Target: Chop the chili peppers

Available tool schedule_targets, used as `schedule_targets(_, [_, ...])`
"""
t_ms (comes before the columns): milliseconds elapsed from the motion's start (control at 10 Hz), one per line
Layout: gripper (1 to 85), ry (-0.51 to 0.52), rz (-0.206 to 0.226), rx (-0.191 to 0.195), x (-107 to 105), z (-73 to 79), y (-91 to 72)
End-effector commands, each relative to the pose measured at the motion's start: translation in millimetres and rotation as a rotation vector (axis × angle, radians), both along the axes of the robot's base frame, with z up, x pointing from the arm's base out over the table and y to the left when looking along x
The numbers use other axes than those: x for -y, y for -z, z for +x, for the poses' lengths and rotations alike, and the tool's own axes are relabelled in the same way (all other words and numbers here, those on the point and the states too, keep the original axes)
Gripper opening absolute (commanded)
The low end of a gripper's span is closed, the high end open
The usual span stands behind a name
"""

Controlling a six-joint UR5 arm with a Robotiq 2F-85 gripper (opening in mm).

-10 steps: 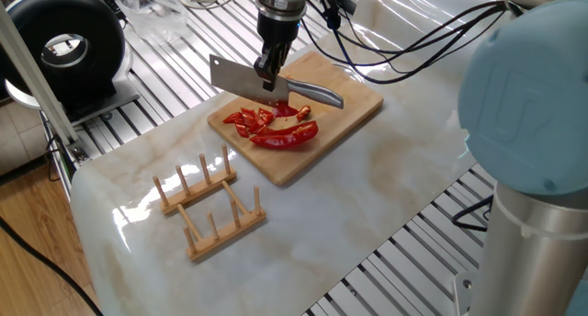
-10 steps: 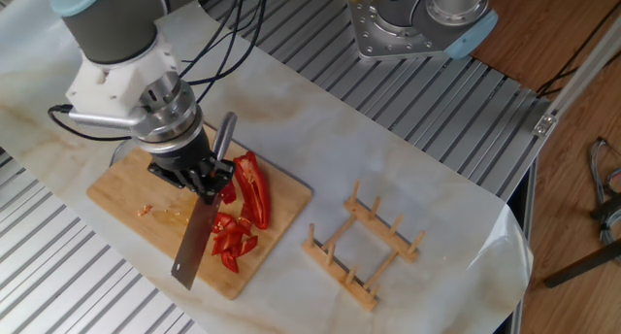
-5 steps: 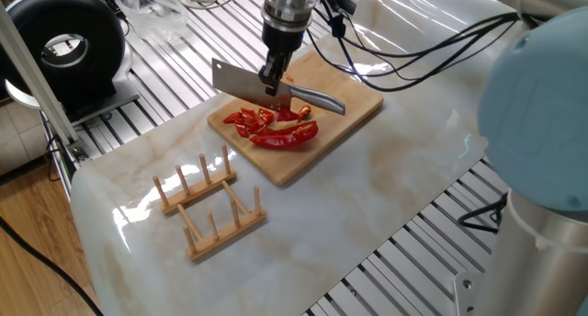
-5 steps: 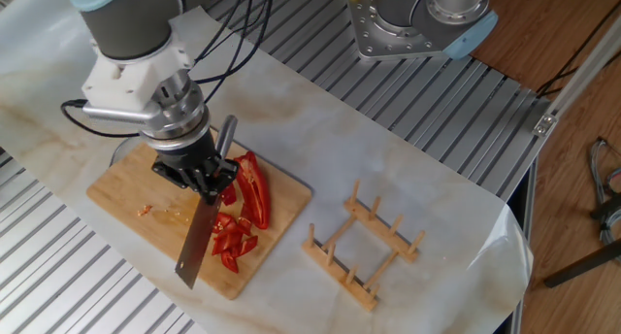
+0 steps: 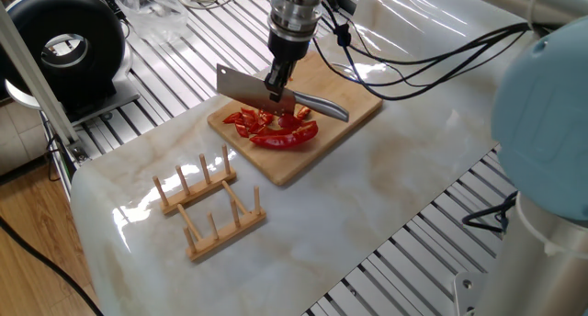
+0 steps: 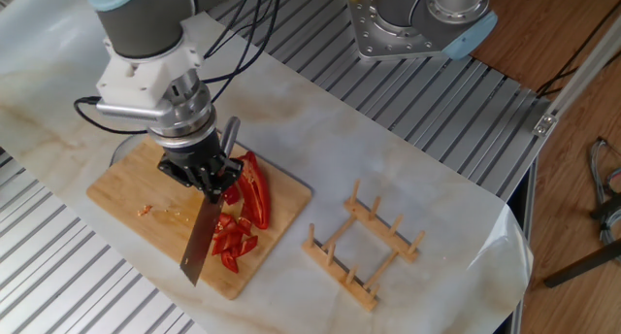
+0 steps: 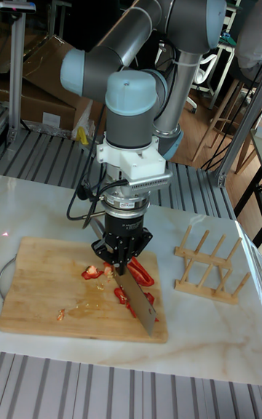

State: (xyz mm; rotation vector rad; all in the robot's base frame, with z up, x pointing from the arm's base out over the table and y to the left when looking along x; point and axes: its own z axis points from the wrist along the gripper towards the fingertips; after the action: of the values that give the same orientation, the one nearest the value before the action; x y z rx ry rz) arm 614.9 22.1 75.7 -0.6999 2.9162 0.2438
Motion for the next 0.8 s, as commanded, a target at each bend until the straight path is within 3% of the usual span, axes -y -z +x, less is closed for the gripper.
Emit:
schedule_targets(0, [1.3,0.008,0.006,0.019,2,-3.4,-3.3])
schedule_targets(300, [1.3,0.03,0.044,0.01,-6,-7.1,-7.0])
schedule_targets(700, [1.3,0.038,0.058,-0.002,-10,-10.0,-7.0])
